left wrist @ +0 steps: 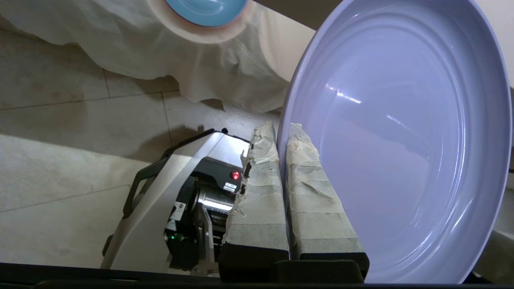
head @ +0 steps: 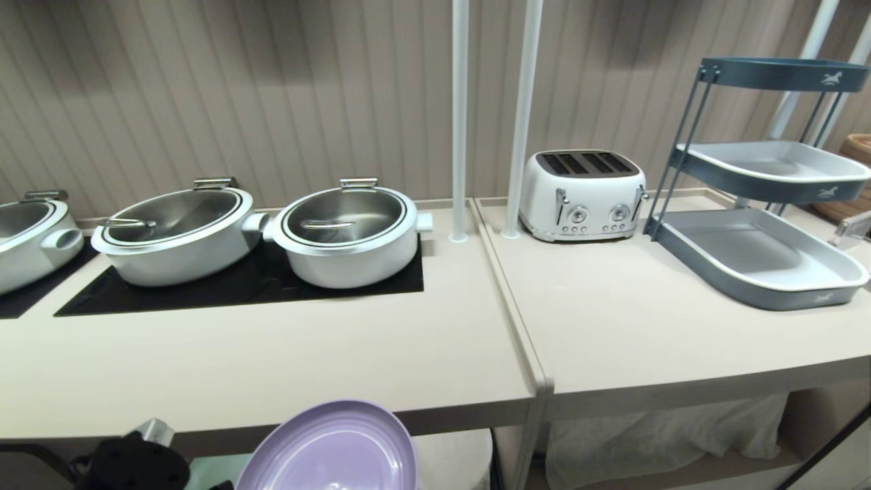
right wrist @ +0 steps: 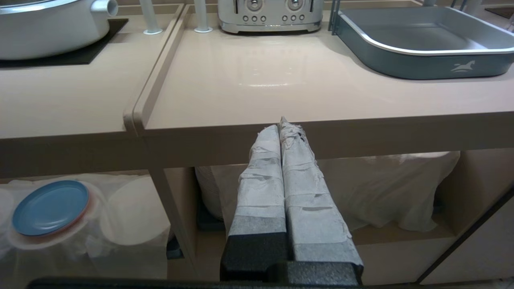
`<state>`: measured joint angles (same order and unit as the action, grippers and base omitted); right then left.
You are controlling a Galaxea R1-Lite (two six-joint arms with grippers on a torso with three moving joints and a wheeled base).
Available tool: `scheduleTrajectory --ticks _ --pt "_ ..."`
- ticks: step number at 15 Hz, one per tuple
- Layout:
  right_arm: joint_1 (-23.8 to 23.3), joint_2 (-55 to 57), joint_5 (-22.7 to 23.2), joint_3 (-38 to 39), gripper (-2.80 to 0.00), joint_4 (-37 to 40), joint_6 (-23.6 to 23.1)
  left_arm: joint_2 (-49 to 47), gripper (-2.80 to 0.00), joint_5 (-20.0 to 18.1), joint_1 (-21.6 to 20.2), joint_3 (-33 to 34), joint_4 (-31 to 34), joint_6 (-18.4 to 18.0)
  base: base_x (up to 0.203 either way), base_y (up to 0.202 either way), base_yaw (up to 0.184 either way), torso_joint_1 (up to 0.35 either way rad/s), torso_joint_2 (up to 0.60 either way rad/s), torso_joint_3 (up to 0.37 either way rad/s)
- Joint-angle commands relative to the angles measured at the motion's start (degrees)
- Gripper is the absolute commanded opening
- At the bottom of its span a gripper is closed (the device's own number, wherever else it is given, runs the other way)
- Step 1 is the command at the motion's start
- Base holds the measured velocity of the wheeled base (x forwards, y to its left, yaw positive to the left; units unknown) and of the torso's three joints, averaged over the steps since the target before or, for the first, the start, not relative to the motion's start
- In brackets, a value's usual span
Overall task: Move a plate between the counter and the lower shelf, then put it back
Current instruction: Put the plate
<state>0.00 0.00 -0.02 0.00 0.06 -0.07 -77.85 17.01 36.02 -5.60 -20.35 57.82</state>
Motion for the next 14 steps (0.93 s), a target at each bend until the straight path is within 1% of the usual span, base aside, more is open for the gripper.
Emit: scheduleTrajectory --ticks 1,14 --pt "-0.08 0.00 -0.06 0.00 -2.80 0.02 -0.01 -0.11 -2.80 0.13 0.01 -0.03 -0.13 0.36 0.000 0.200 0.001 -0.002 0.00 -0.001" --pt "0.00 0.00 -0.06 0.00 -2.80 0.02 -0.01 0.07 -2.80 0.40 -0.03 0.06 -0.13 0.98 0.000 0.195 -0.001 0.002 0.00 0.003"
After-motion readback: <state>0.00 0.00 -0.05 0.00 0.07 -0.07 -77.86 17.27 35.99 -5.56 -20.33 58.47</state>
